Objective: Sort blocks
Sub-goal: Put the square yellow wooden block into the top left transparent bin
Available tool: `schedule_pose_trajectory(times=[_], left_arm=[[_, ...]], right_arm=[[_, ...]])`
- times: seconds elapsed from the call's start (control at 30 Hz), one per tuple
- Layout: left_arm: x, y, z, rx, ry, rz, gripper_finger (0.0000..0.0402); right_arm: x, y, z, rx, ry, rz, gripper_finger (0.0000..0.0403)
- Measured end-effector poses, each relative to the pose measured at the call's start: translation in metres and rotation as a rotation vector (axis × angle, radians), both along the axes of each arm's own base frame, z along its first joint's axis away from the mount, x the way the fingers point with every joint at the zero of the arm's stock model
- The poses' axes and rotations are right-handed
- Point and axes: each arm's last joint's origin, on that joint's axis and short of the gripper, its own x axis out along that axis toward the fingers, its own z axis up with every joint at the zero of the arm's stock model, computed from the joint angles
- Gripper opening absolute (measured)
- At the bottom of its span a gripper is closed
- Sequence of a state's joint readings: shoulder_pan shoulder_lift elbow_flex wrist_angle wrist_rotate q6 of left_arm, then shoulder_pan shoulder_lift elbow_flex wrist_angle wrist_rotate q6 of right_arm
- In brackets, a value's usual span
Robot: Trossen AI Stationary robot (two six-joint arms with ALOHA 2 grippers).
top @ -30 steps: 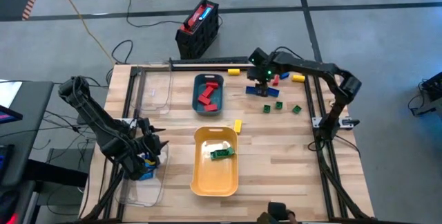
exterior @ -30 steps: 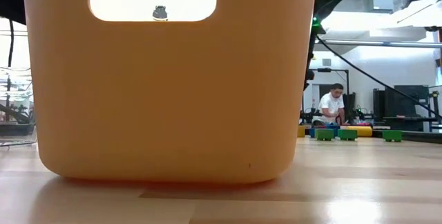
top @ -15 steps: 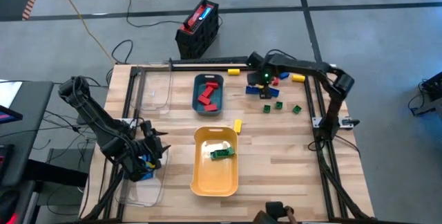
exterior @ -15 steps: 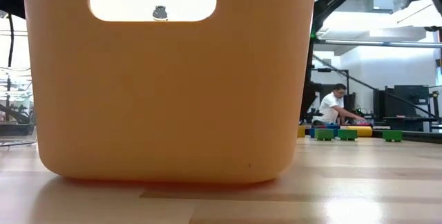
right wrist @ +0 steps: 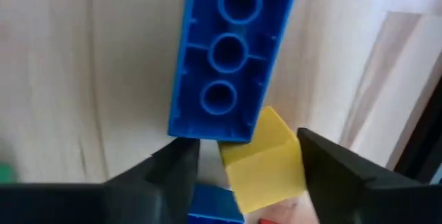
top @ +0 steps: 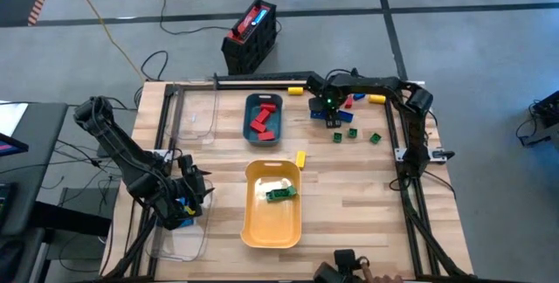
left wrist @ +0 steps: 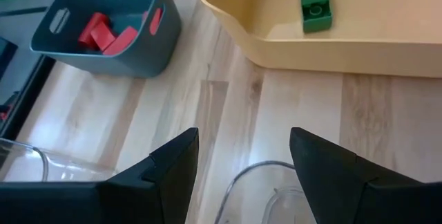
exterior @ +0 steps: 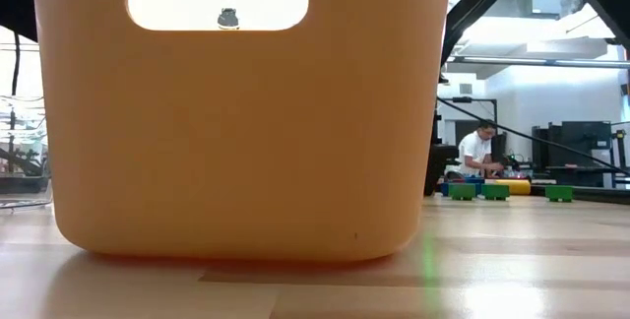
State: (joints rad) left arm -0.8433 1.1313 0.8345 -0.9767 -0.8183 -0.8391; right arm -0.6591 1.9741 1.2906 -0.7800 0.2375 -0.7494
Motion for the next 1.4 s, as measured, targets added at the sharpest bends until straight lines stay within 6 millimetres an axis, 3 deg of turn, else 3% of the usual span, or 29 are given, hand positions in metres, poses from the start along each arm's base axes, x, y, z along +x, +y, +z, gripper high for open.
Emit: schedule_pose_trajectory(times=[0.27,0.43,0.6,0.8,0.97,1.17,1.4], left_arm=[[-0.001,0.001,0.0,0.011,0.012,-0.006,0.0222],[-0.001,0.001,0.0,0.012,0.01,-0.006,0.0222],[0.003,0.002,0.002,0.058,-0.04,0.011,0.0222],[0.019,0.008,0.008,0.194,-0.116,0.003,0.0222],[0.033,0.01,0.01,0.507,-0.087,-0.08,0.0222],[0.051,0.004,0.004,0.97,-0.007,-0.013,0.0222],[0.072,0.002,-0.001,1.057,0.065,0.01,0.0222]], right_arm=[[-0.004,0.006,0.019,-0.04,-0.003,0.006,0.0105],[-0.004,0.022,0.04,-0.047,-0.035,-0.023,0.0105],[0.003,0.058,0.08,-0.095,-0.161,-0.018,0.0105],[0.023,0.12,0.131,-0.059,-0.53,0.067,0.0121],[0.044,0.17,0.165,0.143,-0.918,0.1,0.0126],[0.069,0.206,0.173,0.304,-1.138,0.105,0.0125],[0.105,0.232,0.163,0.386,-1.349,0.143,0.0125]])
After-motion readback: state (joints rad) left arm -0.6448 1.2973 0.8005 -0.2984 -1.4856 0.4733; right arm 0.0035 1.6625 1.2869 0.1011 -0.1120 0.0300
